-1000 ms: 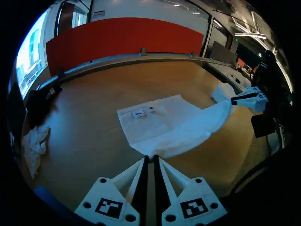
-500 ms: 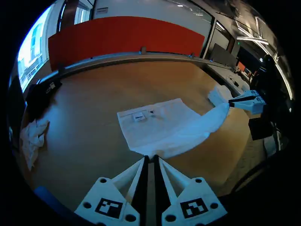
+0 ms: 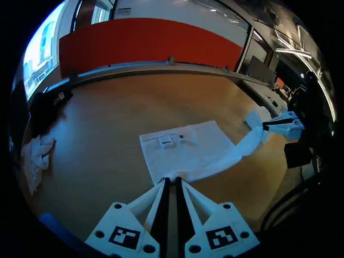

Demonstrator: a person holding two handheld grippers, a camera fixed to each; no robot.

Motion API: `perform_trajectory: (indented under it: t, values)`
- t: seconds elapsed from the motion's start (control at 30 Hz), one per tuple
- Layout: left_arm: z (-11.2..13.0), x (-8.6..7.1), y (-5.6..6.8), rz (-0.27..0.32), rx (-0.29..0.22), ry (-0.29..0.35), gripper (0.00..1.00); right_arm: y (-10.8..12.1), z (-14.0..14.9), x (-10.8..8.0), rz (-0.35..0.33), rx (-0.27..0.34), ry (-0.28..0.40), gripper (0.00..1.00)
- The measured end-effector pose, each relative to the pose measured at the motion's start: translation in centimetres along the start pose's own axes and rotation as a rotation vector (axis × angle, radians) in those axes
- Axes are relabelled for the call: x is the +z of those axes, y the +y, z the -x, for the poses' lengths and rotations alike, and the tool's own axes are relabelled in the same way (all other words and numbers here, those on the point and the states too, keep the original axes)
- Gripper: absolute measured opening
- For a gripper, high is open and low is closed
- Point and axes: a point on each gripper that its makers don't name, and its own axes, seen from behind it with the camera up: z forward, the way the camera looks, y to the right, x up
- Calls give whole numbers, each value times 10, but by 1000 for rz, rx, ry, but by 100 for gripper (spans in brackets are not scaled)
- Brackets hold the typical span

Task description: Fold towel

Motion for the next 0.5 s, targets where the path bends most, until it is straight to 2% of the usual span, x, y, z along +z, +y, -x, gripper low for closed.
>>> perform_trajectory:
  t: [0.3, 0.5]
  values:
    - [-8, 32, -13, 0, -60, -4, 11, 19, 1, 33, 12, 18, -14, 6]
    - [-14, 51, -25, -6, -60, -7, 10, 27, 0, 49, 21, 22, -24, 7]
